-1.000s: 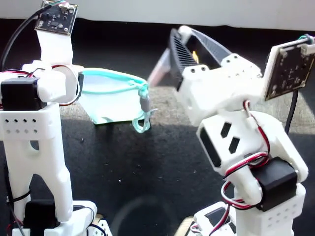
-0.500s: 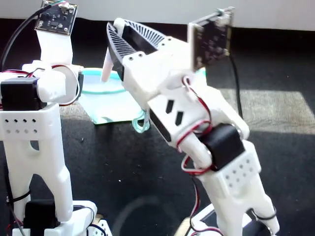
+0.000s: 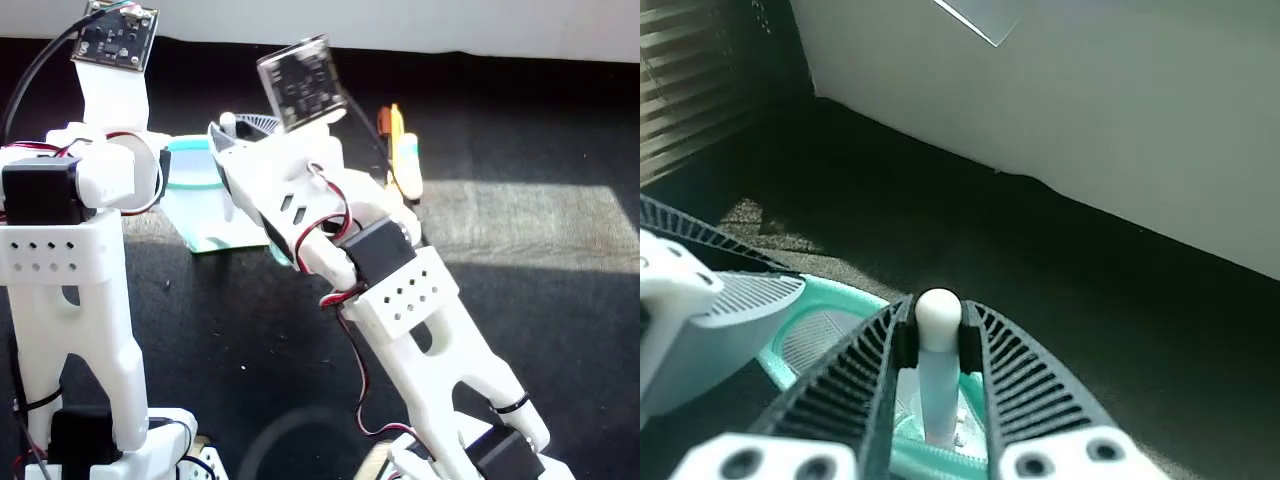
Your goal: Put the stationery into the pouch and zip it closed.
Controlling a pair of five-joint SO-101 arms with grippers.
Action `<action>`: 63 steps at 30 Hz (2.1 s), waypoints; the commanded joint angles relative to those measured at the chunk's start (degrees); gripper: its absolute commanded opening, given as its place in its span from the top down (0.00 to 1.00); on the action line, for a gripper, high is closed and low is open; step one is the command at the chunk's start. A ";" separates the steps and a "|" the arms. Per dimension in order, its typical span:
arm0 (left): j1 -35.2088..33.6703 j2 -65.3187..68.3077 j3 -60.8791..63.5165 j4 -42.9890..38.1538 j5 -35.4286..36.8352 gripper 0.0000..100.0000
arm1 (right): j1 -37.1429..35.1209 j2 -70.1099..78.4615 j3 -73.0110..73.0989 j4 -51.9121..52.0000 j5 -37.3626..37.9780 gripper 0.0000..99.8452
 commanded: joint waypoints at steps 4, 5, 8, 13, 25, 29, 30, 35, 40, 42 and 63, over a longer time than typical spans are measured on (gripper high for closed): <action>-0.48 1.10 1.89 1.32 0.26 0.99 | -3.38 -0.40 -0.84 5.41 9.58 0.87; -0.48 1.10 1.89 1.32 0.26 0.99 | -3.82 -0.48 -0.92 6.37 9.58 0.85; -0.48 1.10 2.07 1.32 0.26 0.99 | -3.91 -0.40 -3.38 9.10 9.58 0.85; -0.48 1.10 2.07 1.32 0.26 0.99 | -3.30 -0.40 -11.74 12.62 9.58 0.85; -0.48 1.10 1.80 1.32 0.26 0.99 | 29.23 0.84 -22.46 15.96 9.58 0.99; -0.40 1.10 1.80 1.32 0.26 0.99 | 33.36 7.08 -10.24 13.05 9.58 0.98; -0.40 1.10 1.80 1.32 0.26 0.99 | 33.89 9.63 -8.31 11.47 9.58 0.98; -0.40 1.10 2.15 1.32 0.26 0.99 | 33.98 25.36 -8.04 8.48 9.58 0.97; -0.40 1.10 2.33 1.32 0.26 0.99 | 33.98 39.78 -17.27 11.03 8.00 0.87; -0.40 1.10 2.33 1.32 0.26 0.99 | 33.98 44.35 -22.64 13.58 3.25 0.86; -0.40 1.10 2.33 2.20 0.26 0.99 | 32.13 86.11 -71.43 33.54 -3.34 0.86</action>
